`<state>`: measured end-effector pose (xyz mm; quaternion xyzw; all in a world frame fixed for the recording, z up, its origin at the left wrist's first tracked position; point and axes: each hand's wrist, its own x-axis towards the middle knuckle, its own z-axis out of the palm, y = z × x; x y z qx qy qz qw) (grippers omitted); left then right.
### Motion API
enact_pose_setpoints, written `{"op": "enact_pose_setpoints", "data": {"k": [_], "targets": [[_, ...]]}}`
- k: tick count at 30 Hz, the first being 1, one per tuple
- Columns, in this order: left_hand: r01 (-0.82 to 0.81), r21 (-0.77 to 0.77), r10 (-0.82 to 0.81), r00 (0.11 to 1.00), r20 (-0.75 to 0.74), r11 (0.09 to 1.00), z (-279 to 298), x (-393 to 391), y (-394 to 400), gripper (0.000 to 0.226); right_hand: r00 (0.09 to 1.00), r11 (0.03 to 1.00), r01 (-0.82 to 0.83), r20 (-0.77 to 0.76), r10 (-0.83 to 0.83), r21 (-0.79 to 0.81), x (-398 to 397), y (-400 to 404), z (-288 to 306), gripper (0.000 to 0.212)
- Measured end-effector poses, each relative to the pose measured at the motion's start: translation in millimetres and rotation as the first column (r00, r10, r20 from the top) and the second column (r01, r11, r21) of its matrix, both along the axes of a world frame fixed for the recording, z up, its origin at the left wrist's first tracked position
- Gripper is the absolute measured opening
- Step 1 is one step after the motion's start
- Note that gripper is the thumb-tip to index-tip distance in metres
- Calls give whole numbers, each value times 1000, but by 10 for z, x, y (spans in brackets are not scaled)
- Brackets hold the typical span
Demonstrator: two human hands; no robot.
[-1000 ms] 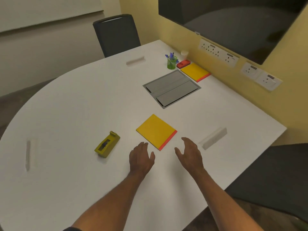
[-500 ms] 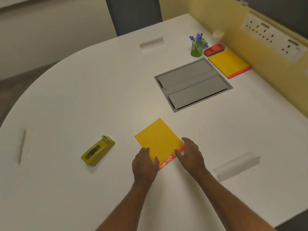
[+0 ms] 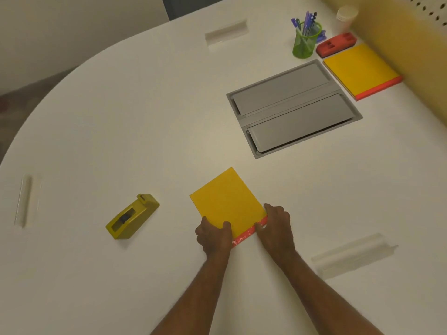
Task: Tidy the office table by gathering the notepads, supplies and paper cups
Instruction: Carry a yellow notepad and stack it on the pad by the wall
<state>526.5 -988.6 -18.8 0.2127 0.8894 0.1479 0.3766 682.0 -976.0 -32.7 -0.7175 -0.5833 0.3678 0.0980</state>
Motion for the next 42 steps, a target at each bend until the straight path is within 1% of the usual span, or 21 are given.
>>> {"op": "enact_pose_setpoints", "data": {"k": [1, 3, 4, 6, 9, 11, 13, 15, 19, 21, 23, 27, 29, 31, 33, 34, 35, 37, 39, 42], "targets": [[-90, 11, 89, 995, 38, 996, -10, 5, 39, 70, 1000, 1000, -4, 6, 4, -5, -3, 15, -7, 57], [-289, 36, 282, 950, 133, 957, -31, -10, 95, 62, 1000, 1000, -3, 14, 4, -19, -11, 40, -23, 55], [-364, 36, 353, 919, 178, 931, -39, -24, 112, 61, 1000, 1000, 2, 20, -2, -29, -17, 56, -29, 54], [-446, 19, 429, 870, 243, 895, -65, -71, 139, 61, 999, 998, 30, 18, -29, -56, -32, 86, -37, 54], [-492, 5, 465, 826, 319, 871, -129, -152, 166, 57, 998, 993, 66, -16, -68, -96, -45, 129, -54, 51], [-502, 12, 462, 805, 372, 865, -158, -196, 178, 42, 995, 990, 79, -44, -85, -114, -38, 153, -73, 50], [-484, 21, 438, 809, 392, 875, -167, -238, 180, 24, 991, 987, 98, -80, -109, -125, -13, 181, -92, 50], [-489, 10, 446, 803, 395, 872, -157, -274, 191, 22, 981, 980, 137, -117, -154, -142, 26, 226, -86, 51], [-576, -5, 509, 719, 472, 817, -82, -319, 213, 27, 935, 956, 218, -240, -262, -196, 115, 293, -45, 51], [-580, 4, 493, 696, 523, 815, -20, -313, 243, 30, 869, 937, 261, -367, -333, -234, 172, 300, -27, 49], [-572, 15, 464, 680, 569, 820, 51, -285, 307, 32, 763, 909, 303, -498, -412, -287, 252, 297, -13, 48], [-515, 41, 375, 675, 635, 856, 194, -134, 532, 35, 543, 809, 442, -602, -585, -387, 423, 400, 52, 42], [-497, 54, 338, 663, 668, 866, 271, -7, 671, 33, 404, 734, 526, -633, -660, -430, 515, 485, 91, 42], [-490, 54, 315, 638, 703, 870, 339, 135, 824, 32, 241, 642, 595, -654, -717, -483, 614, 591, 144, 46], [-478, 51, 291, 611, 737, 877, 397, 273, 979, 31, 54, 543, 643, -675, -736, -540, 704, 692, 214, 50], [-472, 50, 278, 598, 752, 880, 417, 362, 1083, 31, -24, 506, 658, -687, -726, -558, 757, 758, 248, 48], [-474, 50, 273, 586, 763, 879, 433, 421, 1162, 30, -62, 494, 663, -699, -712, -562, 775, 803, 278, 44], [-467, 47, 256, 563, 786, 883, 462, 562, 1344, 29, -62, 507, 677, -728, -682, -533, 820, 900, 316, 34], [-450, 54, 227, 546, 806, 891, 474, 724, 1546, 29, -31, 538, 689, -761, -648, -486, 883, 1015, 352, 29], [-433, 69, 193, 532, 825, 899, 446, 966, 1856, 30, 44, 573, 714, -792, -609, -402, 1026, 1214, 384, 30]]}}
